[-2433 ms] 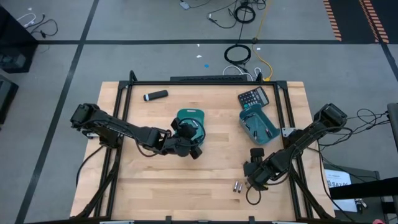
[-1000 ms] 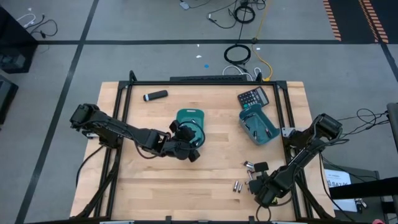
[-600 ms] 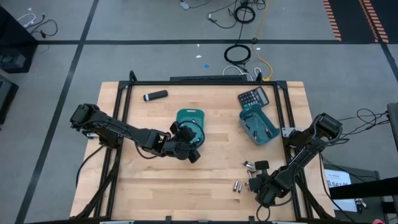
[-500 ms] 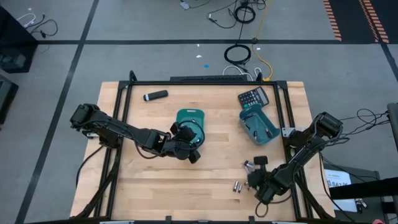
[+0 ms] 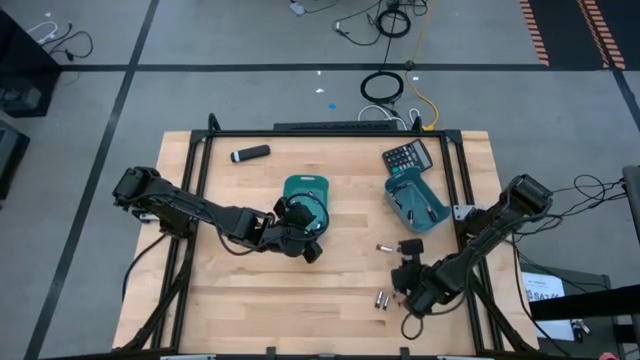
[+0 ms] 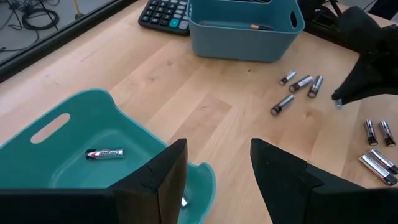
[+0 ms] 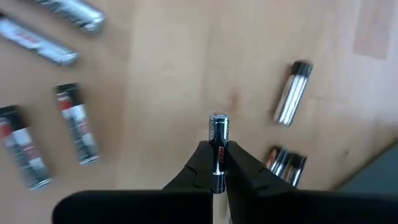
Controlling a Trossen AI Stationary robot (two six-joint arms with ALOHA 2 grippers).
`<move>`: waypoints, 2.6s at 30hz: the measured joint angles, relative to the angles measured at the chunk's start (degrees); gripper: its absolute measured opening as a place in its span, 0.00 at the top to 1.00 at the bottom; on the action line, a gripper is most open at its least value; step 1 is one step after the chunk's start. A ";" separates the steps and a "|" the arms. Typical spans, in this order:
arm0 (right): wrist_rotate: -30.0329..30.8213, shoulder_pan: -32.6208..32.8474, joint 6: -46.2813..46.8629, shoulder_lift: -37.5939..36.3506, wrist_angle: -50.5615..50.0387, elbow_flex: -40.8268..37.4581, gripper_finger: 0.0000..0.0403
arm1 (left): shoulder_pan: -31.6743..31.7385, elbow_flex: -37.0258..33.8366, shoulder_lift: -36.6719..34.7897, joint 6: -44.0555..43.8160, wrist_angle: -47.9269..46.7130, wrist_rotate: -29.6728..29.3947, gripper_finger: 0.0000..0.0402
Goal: Sort batteries
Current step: Put the silver battery into the green bin
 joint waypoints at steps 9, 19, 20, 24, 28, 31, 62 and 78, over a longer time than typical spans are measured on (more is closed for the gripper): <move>6.32 -11.88 -23.89 -0.02 18.98 0.09 0.99 | -1.09 0.00 0.00 4.97 0.10 -5.61 0.54; -7.03 -35.44 -47.90 -3.61 45.76 0.22 0.99 | -2.77 -0.71 -0.04 17.30 -7.49 -15.65 0.54; -10.04 -37.46 -48.46 -3.55 48.08 0.22 0.99 | -2.63 -1.62 -0.26 18.23 -7.82 -17.48 0.54; -16.44 -44.26 -48.53 -1.67 54.93 0.22 0.99 | -2.49 -6.23 -3.26 19.61 -7.09 -22.10 0.54; -19.90 -48.07 -47.13 3.03 60.62 1.06 0.95 | -2.48 -12.38 -8.90 18.23 -5.68 -22.48 0.54; -21.18 -49.04 -46.49 7.86 60.50 6.06 0.87 | -2.30 -16.26 -14.93 16.92 -4.60 -20.67 0.54; -10.55 -47.03 -33.28 -2.62 15.72 9.37 0.58 | -3.78 -20.48 -25.22 14.44 5.42 -11.53 0.54; -16.74 -44.66 -25.32 -4.24 0.02 5.18 0.58 | -0.09 -20.41 -24.90 38.38 34.54 -12.42 0.54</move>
